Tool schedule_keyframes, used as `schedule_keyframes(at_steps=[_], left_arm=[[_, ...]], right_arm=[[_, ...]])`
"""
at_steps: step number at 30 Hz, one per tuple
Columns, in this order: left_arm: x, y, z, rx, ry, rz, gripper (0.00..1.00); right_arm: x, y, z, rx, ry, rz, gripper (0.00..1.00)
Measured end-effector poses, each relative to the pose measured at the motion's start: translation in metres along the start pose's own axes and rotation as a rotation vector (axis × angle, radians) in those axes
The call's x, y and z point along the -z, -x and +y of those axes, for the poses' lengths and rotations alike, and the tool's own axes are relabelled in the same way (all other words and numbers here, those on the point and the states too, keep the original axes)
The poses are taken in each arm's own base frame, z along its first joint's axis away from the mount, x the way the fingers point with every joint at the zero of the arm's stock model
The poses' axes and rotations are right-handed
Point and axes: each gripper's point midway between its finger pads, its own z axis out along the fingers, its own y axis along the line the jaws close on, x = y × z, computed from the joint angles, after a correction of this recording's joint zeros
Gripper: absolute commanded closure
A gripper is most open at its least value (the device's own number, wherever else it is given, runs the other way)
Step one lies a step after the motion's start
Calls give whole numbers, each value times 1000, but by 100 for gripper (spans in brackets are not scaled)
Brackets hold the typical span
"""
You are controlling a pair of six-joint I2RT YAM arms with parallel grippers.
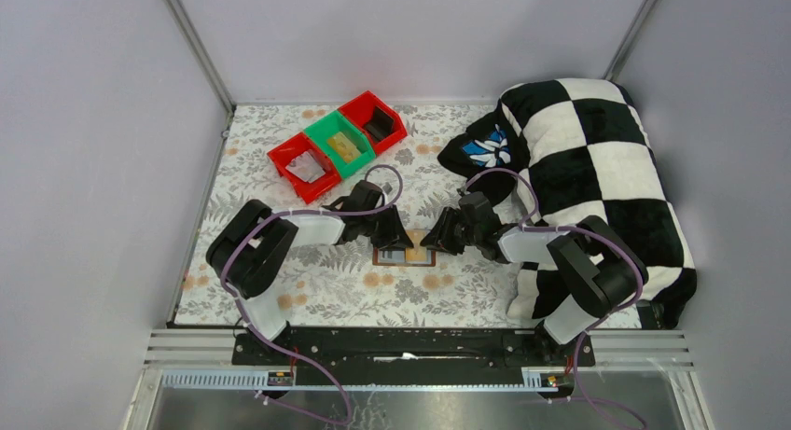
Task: Take the credit cards out of the card holder
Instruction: Remove the credit card from the card holder.
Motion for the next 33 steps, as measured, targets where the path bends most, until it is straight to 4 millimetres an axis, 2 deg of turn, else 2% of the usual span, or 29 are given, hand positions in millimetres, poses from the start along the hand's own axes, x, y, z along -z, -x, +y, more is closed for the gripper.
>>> schedule_keyframes(at_steps=[15,22,27,33], left_arm=[[11,0,11,5,-33,-60,78],[18,-4,16,9,-51,-82,76],[21,-5,17,26,-63,-94,67],[25,-5,17,22,-61,-104,70]], right_arm=[[-9,-1,9,-44,70,25,65],[-13,-5,13,-66,99,48,67],[-15,-6,15,-80,116,59,67],[-16,-8,16,-85,129,72,67]])
